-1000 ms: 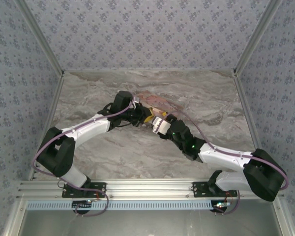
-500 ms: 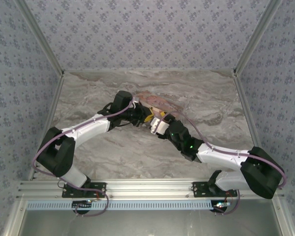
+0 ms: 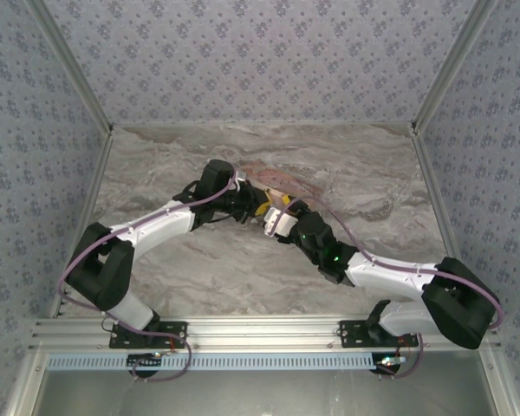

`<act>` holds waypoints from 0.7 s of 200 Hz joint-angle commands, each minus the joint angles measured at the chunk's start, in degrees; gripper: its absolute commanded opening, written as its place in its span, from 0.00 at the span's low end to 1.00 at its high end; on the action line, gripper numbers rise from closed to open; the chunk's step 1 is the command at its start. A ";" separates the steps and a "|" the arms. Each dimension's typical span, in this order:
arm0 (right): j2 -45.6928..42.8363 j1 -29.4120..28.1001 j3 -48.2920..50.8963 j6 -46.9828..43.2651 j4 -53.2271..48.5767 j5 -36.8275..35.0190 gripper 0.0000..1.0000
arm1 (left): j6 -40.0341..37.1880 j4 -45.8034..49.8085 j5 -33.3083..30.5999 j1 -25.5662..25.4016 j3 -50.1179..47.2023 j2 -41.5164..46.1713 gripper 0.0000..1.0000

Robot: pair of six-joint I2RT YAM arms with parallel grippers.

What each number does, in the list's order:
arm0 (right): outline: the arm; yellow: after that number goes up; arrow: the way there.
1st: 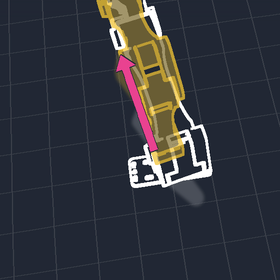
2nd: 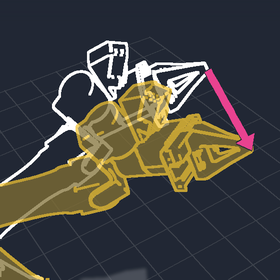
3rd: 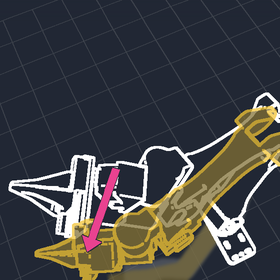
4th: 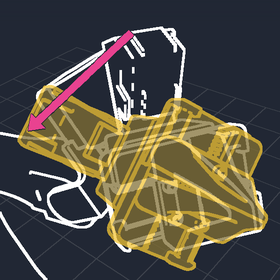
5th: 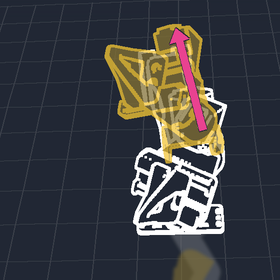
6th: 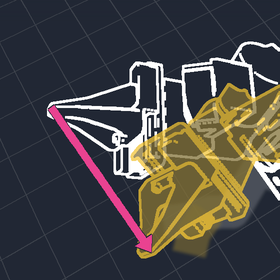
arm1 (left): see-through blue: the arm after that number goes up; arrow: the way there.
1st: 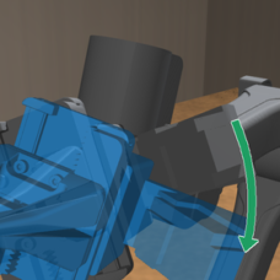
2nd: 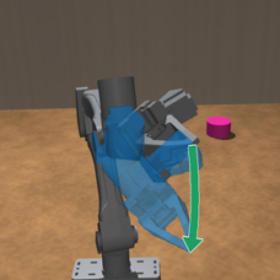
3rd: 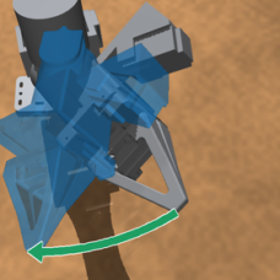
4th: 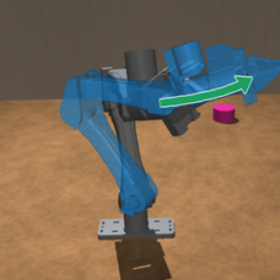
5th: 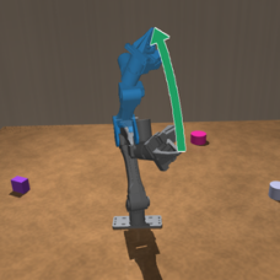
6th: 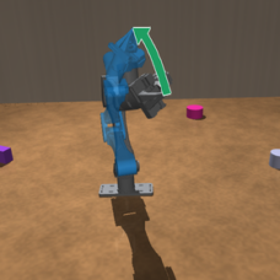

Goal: Unlock a padlock with a key

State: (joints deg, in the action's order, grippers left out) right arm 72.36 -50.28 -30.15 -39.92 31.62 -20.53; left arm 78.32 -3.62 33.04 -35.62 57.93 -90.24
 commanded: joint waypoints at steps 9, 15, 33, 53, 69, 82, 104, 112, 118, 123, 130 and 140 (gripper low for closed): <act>1.17 0.08 -1.30 -0.82 1.66 0.74 0.55 | 1.43 -4.59 2.16 0.29 2.19 -1.10 0.00; 1.38 0.06 -1.42 -0.79 1.67 0.84 0.54 | 1.52 -4.81 2.28 0.30 2.20 -1.25 0.00; 2.21 0.01 -1.89 -0.69 1.62 0.78 0.48 | 1.74 -5.15 2.30 0.27 2.26 -1.52 0.00; 2.57 0.10 -2.23 -0.51 1.66 0.84 0.38 | 1.74 -5.26 2.30 0.33 2.11 -1.61 0.00; 2.61 0.23 -2.61 -0.10 1.36 1.02 0.30 | 1.83 -5.40 2.30 0.28 2.10 -1.65 0.00; 2.78 0.25 -2.87 0.09 1.23 1.15 0.26 | 1.91 -5.51 2.23 0.24 2.01 -1.65 0.00; 3.04 0.39 -3.14 0.28 1.05 1.18 0.21 | 1.98 -5.70 2.21 0.25 1.79 -1.45 0.00; 3.21 0.50 -3.16 0.37 1.04 1.19 0.20 | 2.01 -5.79 2.21 0.24 1.75 -1.49 0.00; 3.30 0.51 -3.16 0.50 0.92 1.20 0.20 | 2.09 -5.89 2.25 0.24 1.72 -1.52 0.00; 3.43 0.60 -3.28 0.50 0.92 1.11 0.20 | 2.18 -5.98 2.34 0.24 1.65 -1.52 0.00; 3.59 0.62 -3.41 0.50 0.92 1.11 0.20 | 2.22 -6.13 2.30 0.25 1.66 -1.52 0.00; 3.84 0.55 -3.49 0.58 1.01 0.95 0.20 | 2.34 -6.22 2.31 0.25 1.53 -1.52 0.00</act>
State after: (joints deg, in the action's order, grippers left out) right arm 75.22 -50.02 -31.86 -40.27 31.92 -19.70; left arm 80.05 -6.28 33.87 -35.62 58.26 -91.66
